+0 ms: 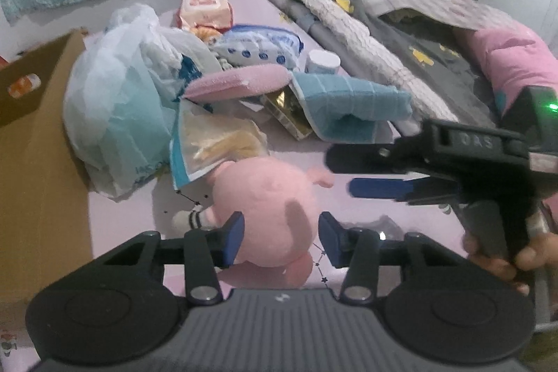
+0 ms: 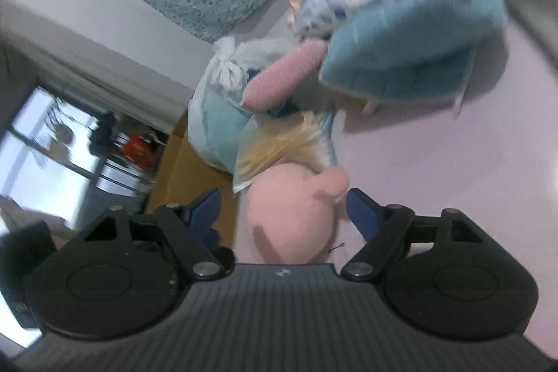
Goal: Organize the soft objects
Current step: 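Move the left tool toward the pink plush doll and open its fingers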
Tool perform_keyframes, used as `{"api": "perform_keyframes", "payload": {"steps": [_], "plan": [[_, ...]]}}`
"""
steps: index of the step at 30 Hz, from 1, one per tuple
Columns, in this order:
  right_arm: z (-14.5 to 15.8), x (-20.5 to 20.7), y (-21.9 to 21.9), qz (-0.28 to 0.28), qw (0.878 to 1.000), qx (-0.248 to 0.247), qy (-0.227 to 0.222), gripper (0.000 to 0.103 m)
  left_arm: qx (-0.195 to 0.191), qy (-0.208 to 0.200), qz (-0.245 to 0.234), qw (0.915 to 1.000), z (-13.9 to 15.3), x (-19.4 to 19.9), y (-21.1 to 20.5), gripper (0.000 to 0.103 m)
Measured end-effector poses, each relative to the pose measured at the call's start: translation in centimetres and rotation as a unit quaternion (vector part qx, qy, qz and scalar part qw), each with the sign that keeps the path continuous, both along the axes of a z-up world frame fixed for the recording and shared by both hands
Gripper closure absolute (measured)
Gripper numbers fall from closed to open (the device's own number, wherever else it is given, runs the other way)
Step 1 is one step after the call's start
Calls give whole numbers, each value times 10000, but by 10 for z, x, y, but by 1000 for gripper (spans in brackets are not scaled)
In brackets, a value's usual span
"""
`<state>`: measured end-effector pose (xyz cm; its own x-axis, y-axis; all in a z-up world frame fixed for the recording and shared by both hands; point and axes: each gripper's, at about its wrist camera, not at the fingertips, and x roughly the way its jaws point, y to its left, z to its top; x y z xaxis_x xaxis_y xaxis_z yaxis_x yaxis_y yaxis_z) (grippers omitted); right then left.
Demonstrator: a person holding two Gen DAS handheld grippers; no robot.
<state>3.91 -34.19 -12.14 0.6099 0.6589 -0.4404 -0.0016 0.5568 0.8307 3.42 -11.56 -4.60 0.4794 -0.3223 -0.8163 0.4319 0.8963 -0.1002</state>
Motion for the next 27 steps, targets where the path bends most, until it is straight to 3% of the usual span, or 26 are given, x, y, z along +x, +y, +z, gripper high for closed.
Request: {"api": "perform_keyframes", "payload": {"steps": [7,8,9,10,21,27], "plan": [[-32,28,21,-23,9989,299,355,24,264,276,1,9993,-21,14,-11,51],[-37,29,23,-17,9983,434,396,31,290,247,6,9993,-22,14,-11,50],[-41,29,22,3,9974,565,453,49,305,233,-6,9993,-21,14,-12,48],[-45,31,23,43,9964,679,511,54,334,232,-5,9992,-21,14,-13,47],[-7,7,17,88,9966,790,199,54,367,424,-374,9977,-24,-1,-20,39],[17,-5,17,242,9972,705,81,54,361,528,-349,9973,-28,-6,-19,43]]}}
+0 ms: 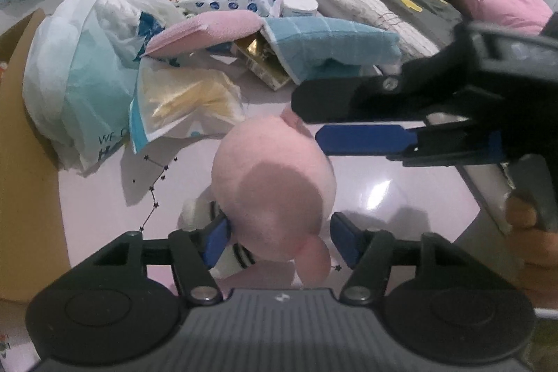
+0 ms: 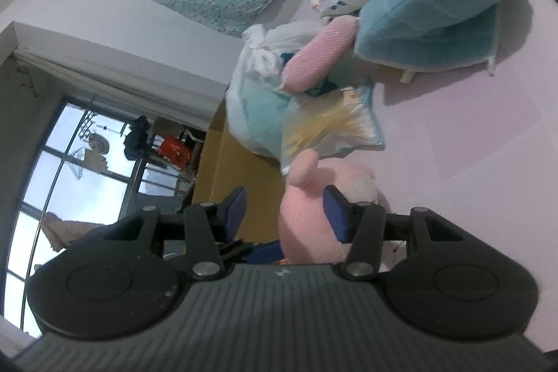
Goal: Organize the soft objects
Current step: 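Move the left tool toward the pink plush doll and open its fingers, then close the left gripper on the pink plush doll and lift it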
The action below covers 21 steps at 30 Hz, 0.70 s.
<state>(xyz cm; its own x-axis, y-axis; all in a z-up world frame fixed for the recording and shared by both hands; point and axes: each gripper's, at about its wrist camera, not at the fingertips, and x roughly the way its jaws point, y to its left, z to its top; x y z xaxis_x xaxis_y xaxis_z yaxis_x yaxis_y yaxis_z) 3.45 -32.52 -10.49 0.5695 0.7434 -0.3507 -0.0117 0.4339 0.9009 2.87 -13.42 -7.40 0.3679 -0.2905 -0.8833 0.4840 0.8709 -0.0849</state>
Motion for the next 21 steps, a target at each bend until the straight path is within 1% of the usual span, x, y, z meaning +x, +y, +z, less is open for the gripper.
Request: {"api": "perform_keyframes", "payload": {"steps": [5,8,10,13,15,17,19,21], "plan": [[5,-7,2,172,9998,57,-125,54,-343,237,261,9988,-2,6,15,46],[6,-5,1,119,9998,82,-123,53,-577,328,446,9968,0,10,25,47],[3,-5,-2,-77,9999,6,-119,52,-823,479,591,9937,-1,14,34,47],[-4,-6,-8,-309,9995,-107,-19,50,-1366,750,743,9850,-1,22,47,47],[-8,-7,-13,-437,9989,-119,74,50,-1684,878,712,9792,2,25,49,47],[-9,-10,-18,-563,9983,-125,85,49,-1893,946,637,9753,3,28,47,47],[-7,-14,-23,-675,9975,-175,58,48,-1969,941,545,9744,3,30,39,47],[-6,-19,-28,-807,9964,-248,46,46,-1912,940,470,9759,1,32,28,47]]}}
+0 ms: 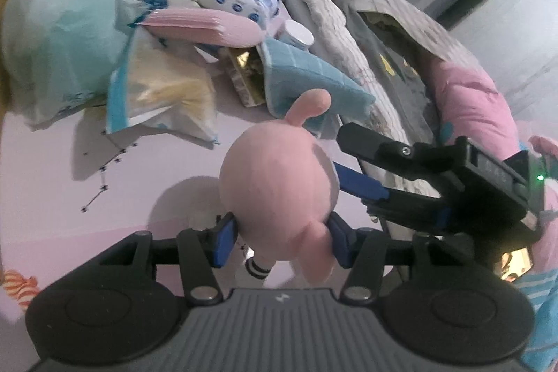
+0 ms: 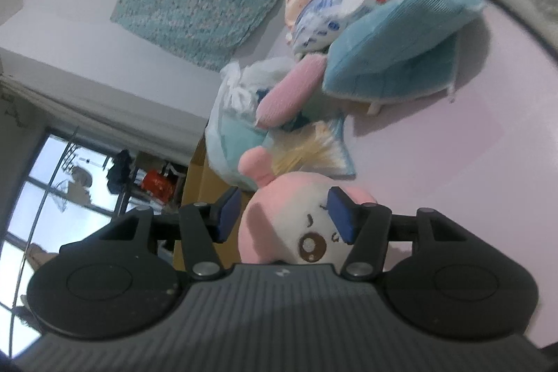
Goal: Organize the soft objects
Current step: 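Close the left gripper on the pink plush doll and lift it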
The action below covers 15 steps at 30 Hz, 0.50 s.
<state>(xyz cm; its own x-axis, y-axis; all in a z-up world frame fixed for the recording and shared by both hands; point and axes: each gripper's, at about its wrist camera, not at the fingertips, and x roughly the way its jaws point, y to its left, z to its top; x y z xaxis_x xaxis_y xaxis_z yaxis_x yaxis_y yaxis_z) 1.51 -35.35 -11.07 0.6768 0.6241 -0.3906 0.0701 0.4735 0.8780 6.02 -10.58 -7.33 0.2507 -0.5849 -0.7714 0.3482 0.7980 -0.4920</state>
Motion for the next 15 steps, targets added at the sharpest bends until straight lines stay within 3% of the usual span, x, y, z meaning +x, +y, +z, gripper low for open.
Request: {"api": "perform_keyframes", "payload": {"steps": [6,15], "plan": [[-5,-6,-7,-219,9996,-160,107,46,67,-19,-3,10000,-5,2,-4,47],[-2,12,19,183,9996,-217,27,46,234,113,425,9988,-9,7,19,42]]}}
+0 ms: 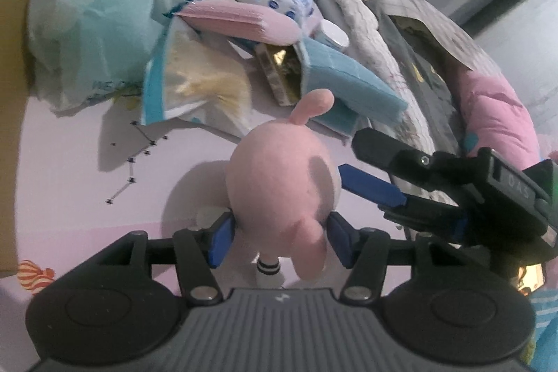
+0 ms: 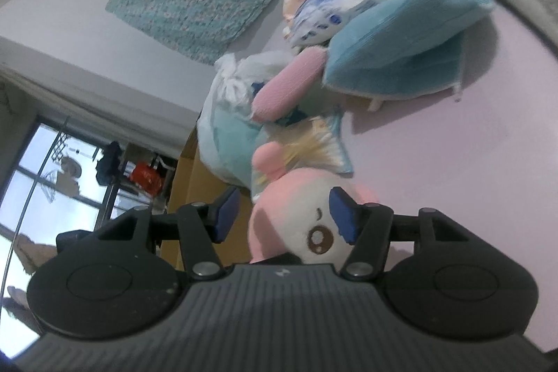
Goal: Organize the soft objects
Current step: 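Close the left gripper on the pink plush doll and lift it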
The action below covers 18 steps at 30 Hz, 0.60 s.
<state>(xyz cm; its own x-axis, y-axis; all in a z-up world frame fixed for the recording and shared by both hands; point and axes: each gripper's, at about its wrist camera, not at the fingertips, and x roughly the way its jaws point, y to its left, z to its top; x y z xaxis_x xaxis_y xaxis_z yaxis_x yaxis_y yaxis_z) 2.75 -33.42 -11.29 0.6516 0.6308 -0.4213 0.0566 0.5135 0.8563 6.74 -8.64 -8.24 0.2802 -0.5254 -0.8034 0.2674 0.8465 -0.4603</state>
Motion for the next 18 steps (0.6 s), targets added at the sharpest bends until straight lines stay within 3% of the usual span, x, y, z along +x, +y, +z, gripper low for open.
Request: {"api": "perform_keyframes", "payload": {"steps": [9,14,18], "plan": [[3,16,25,355,9992,163,-40,42,559,-448,167,9973,16,-5,9,22],[-1,23,33,538,9977,410,7,37,1108,-786,233,9905,22,-10,9,21],[3,22,26,396,9986,313,-168,36,1209,-845,240,9888,23,-9,8,21]]}}
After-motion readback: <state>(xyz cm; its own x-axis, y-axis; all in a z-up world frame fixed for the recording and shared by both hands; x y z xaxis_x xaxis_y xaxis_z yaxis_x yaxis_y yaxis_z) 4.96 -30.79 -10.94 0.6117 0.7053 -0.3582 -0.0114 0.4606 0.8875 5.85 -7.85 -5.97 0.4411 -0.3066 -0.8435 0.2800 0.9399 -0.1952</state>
